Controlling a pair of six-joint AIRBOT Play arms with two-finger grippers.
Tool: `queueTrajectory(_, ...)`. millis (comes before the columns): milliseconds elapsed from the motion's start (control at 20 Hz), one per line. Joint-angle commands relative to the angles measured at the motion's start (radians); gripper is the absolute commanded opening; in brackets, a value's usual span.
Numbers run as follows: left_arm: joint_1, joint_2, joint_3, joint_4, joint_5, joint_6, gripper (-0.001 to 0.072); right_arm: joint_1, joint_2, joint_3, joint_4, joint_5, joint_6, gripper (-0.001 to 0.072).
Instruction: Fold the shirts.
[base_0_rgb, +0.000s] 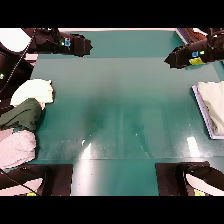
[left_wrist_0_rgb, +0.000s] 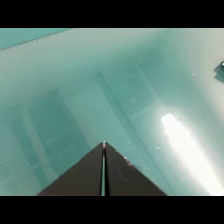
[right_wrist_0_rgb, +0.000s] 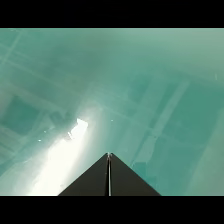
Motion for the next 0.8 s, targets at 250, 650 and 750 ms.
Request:
queueTrajectory(250,0.0,0.001,0.0,0.0,0.002,0.0,0.0025,0.001,0.0,0.0,0.0,-0.003,0.0,0.002)
queueTrajectory(650,0.0,0.001,0.0,0.0,0.005,0.0,0.0025,0.001,0.0,0.0,0.0,-0.001,0.0,0.002)
queueTrajectory(750,0.0,0.001,0.0,0.005,0.072,0.0,0.0025,0.001,0.0,0.0,0.0,-0.001,0.0,0.002)
